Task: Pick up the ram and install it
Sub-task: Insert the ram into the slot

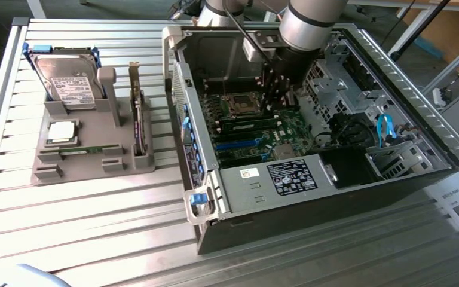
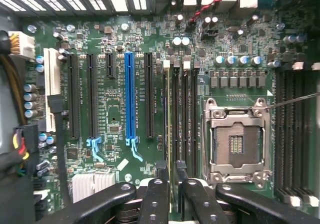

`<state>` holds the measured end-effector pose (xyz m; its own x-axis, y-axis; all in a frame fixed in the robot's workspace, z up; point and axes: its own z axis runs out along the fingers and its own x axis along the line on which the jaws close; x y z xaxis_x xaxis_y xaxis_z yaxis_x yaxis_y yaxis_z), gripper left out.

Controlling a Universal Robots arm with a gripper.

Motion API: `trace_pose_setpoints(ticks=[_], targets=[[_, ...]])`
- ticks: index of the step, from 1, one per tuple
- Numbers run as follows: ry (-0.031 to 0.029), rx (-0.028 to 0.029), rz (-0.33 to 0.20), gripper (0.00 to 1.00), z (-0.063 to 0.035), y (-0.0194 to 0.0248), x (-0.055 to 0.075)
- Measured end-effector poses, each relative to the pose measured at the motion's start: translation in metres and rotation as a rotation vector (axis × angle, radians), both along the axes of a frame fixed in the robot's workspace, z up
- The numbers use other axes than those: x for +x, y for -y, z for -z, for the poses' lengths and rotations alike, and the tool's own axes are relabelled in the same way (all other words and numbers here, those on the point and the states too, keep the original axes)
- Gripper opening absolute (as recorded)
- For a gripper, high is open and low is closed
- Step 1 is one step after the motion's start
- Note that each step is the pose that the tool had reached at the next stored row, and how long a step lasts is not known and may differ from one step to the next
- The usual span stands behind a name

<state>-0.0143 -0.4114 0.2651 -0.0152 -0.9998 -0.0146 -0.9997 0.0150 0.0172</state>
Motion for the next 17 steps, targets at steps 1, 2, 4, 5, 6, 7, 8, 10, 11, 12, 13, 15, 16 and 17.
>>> trace_pose_setpoints(ticks=[1, 2, 4, 5, 6, 7, 8, 10, 11, 12, 13, 15, 16, 17], targets=[[0.0000, 0.0001, 0.000, 0.19, -0.0029, 0.0000, 0.000], [0.0000, 0.0000, 0.000, 0.19, -0.0059, 0.0000, 0.000], [0.0000, 0.0000, 0.000, 0.19, -0.0118, 0.0000, 0.000], [0.0000, 0.0000, 0.000, 0.19, -0.0146, 0.0000, 0.000], [0.0000, -0.0001, 0.000, 0.19, -0.0176, 0.0000, 0.000], [0.0000, 0.0000, 0.000, 0.19, -0.0204, 0.0000, 0.000], [0.0000, 0.0000, 0.000, 0.19, -0.0236, 0.0000, 0.000], [0.0000, 0.0000, 0.000, 0.19, -0.0298, 0.0000, 0.000], [0.0000, 0.0001, 0.000, 0.19, -0.0323, 0.0000, 0.000], [0.0000, 0.0000, 0.000, 0.19, -0.0350, 0.0000, 0.000], [0.0000, -0.0001, 0.000, 0.19, -0.0372, 0.0000, 0.000], [0.0001, 0.0001, 0.000, 0.19, -0.0416, 0.0000, 0.000], [0.0000, 0.0000, 0.000, 0.19, -0.0439, 0.0000, 0.000], [0.0000, -0.0001, 0.000, 0.19, -0.0461, 0.0000, 0.000]])
